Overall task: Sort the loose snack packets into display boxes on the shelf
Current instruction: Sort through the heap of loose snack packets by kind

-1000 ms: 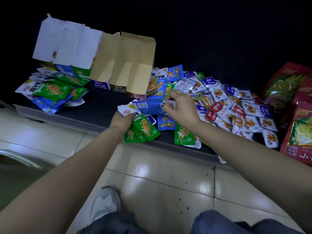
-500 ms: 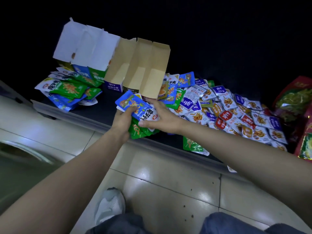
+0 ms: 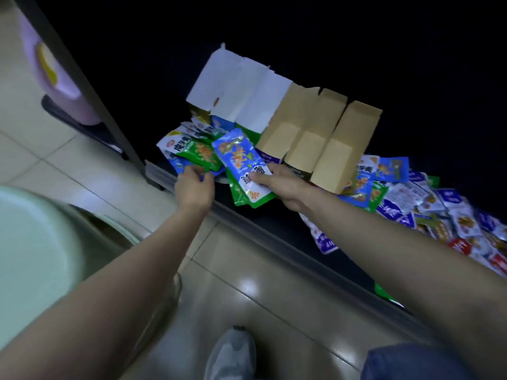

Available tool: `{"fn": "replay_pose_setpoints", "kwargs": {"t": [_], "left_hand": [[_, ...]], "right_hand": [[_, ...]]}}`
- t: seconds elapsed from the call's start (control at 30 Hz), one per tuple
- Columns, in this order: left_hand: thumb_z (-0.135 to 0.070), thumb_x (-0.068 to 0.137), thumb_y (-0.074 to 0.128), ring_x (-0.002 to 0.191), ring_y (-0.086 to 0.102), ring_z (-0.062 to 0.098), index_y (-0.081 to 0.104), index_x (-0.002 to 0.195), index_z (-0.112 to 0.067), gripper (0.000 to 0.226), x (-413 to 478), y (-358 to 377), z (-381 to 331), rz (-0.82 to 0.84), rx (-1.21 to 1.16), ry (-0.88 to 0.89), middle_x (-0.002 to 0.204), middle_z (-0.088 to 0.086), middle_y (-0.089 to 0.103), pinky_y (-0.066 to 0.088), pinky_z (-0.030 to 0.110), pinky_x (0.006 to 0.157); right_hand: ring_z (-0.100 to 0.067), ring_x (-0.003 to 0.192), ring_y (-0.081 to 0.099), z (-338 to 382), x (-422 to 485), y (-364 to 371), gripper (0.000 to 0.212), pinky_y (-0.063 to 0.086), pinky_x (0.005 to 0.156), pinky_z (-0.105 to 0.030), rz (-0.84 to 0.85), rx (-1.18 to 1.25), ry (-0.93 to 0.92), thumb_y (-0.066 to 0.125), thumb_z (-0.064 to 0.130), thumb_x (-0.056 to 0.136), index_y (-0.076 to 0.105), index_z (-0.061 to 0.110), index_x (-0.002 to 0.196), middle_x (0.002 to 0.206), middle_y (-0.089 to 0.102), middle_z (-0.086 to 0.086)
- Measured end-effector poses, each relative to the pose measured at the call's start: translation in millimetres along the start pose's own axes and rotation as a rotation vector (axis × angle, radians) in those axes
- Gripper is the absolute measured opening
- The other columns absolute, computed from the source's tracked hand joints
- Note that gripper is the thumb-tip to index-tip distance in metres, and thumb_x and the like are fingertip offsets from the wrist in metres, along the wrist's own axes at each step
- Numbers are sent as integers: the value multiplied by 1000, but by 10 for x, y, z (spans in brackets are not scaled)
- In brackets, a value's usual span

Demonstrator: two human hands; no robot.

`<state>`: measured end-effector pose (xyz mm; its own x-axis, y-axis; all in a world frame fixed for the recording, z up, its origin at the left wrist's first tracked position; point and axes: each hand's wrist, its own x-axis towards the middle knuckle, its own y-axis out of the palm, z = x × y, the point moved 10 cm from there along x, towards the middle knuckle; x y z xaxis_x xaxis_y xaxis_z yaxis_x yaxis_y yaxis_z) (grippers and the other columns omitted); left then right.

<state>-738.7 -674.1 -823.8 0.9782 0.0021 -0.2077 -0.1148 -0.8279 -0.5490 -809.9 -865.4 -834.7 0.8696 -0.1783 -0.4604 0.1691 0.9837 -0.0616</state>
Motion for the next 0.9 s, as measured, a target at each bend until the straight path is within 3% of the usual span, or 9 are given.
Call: {"fn": "replay_pose_setpoints", "kwargs": {"t": [0.1, 0.17, 0.27, 0.33, 0.43, 0.57, 0.67, 0.8, 0.9], "left_hand": [[-20, 92, 59, 127, 42, 38, 50, 135, -7, 47, 230, -107, -97, 38, 344, 191, 135, 20, 48, 35, 41, 103], [-19, 90, 60, 133, 37, 37, 42, 142, -7, 56, 357, -96, -137, 69, 394, 250, 146, 17, 41, 32, 40, 107], [-20, 89, 62, 141, 27, 34, 32, 150, -10, 69, 512, -50, -155, 132, 423, 279, 158, 13, 25, 27, 41, 114], [-19, 88, 62, 143, 25, 33, 28, 152, -12, 73, 604, -22, -132, 177, 395, 281, 160, 11, 23, 26, 41, 115], [-16, 88, 62, 145, 23, 30, 28, 152, -12, 73, 691, -39, -85, 193, 362, 289, 160, 11, 23, 24, 39, 116], [-14, 89, 60, 147, 20, 28, 29, 152, -12, 71, 725, -83, -69, 163, 360, 317, 160, 10, 22, 21, 36, 117], [-13, 89, 60, 147, 19, 29, 30, 152, -11, 69, 728, -79, -100, 154, 364, 360, 160, 11, 21, 19, 36, 117], [-13, 88, 60, 147, 17, 30, 34, 150, -11, 67, 720, -64, -115, 140, 387, 376, 160, 13, 20, 20, 38, 117], [-15, 88, 61, 146, 18, 33, 39, 147, -8, 64, 668, -74, -184, 87, 434, 389, 159, 16, 21, 20, 40, 116]], "right_hand": [[-18, 76, 63, 160, 271, 6, 6, 52, 70, -28, -64, 6, 9, 60, 6, 92, 65, 9, 94, 87, 68, -7], [-16, 64, 56, 290, 450, 48, 16, 42, 55, -22, -103, -32, 31, 56, 3, 86, 58, 14, 74, 66, 60, 0], [-16, 63, 51, 538, 706, 262, 14, 36, 55, -24, -76, -80, 1, 57, 7, 79, 51, 17, 70, 62, 54, 1], [-15, 66, 54, 652, 861, 391, 10, 40, 56, -25, -53, -167, -21, 59, 12, 78, 53, 16, 85, 71, 58, 1], [-21, 84, 62, 738, 1058, 410, 37, 52, 74, -32, -156, -384, -105, 62, 13, 86, 44, 14, 118, 101, 61, -8], [-28, 100, 54, 901, 1054, 530, 28, 43, 80, -33, -332, -743, -423, 57, 14, 92, 51, 10, 119, 119, 50, -14], [-27, 126, 39, 918, 1014, 600, 30, 31, 99, -34, -440, -1003, -515, 50, 26, 98, 59, 13, 123, 134, 49, -11], [-27, 141, 24, 706, 1152, 707, 59, 17, 113, -40, -158, -1164, -375, 41, 46, 100, 30, 18, 152, 155, 29, -9], [-29, 143, 24, 736, 1089, 623, 60, 16, 115, -38, -141, -1105, -407, 44, 42, 100, 27, 18, 153, 157, 26, -10]]}}
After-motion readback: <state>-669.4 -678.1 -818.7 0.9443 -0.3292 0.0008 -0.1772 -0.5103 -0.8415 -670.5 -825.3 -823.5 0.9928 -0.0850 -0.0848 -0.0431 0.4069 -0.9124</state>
